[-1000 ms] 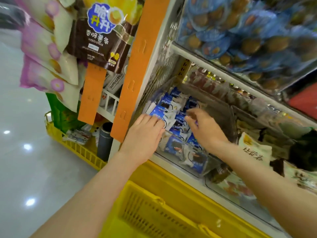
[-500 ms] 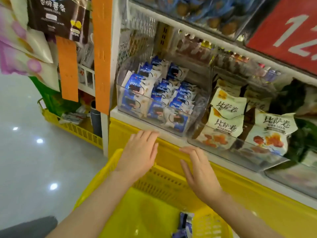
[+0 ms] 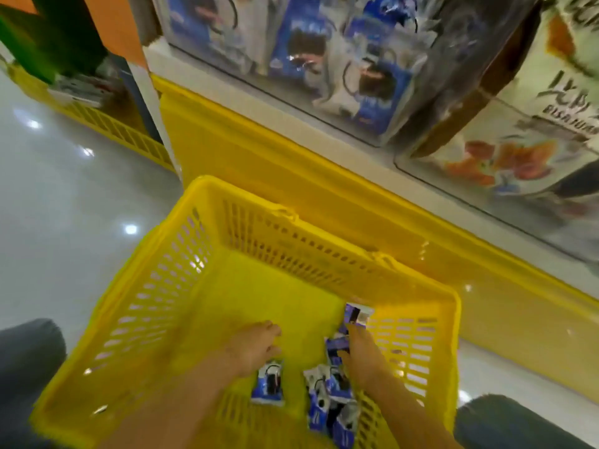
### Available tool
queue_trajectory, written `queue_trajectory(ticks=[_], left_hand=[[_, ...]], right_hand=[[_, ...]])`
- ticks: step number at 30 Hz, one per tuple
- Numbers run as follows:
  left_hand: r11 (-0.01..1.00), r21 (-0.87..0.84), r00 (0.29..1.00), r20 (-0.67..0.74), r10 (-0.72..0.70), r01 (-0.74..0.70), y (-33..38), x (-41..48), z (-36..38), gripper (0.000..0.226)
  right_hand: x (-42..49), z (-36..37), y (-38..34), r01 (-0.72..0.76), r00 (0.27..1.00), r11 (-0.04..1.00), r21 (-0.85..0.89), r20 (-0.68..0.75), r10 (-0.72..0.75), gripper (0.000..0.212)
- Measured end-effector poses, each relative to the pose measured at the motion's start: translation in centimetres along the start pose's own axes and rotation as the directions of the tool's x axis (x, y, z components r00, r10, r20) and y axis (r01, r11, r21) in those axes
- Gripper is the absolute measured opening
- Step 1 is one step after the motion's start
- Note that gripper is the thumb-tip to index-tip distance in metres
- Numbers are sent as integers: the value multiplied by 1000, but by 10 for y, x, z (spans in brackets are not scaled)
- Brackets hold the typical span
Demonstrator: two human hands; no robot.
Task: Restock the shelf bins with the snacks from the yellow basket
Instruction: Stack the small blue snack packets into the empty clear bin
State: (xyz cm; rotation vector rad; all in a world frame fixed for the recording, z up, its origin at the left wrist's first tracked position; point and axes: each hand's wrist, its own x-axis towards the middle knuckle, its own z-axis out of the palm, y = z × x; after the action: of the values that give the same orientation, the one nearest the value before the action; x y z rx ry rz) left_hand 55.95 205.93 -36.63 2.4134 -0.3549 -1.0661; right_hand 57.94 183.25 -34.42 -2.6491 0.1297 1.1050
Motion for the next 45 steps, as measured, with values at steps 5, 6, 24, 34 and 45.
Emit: queue_trajectory(ticks=[5,6,24,34,45], left_hand=[[999,23,992,128,19,-22,-3,14,43,38],[999,25,991,134,19,-23,-3,16,49,39],[485,-853,921,-12,-389,194,10,2,2,25],[-344,-935,948,25,-318,-90,56,-41,-55,33],[-198,-898,899,-330,-286,-393,83,-86,-104,40]], right_hand=[[11,12,11,-32,999,996,-89,23,35,48],[13,13,11,-45,998,995,-85,28,48,47],[-13,-13,-33,74,990,872,484,-138,-7,41],[-66,-55,-85,578,699,816,9,-522,-490,28],[-115,-85,-106,439,866,700,563,-471,-165,37]])
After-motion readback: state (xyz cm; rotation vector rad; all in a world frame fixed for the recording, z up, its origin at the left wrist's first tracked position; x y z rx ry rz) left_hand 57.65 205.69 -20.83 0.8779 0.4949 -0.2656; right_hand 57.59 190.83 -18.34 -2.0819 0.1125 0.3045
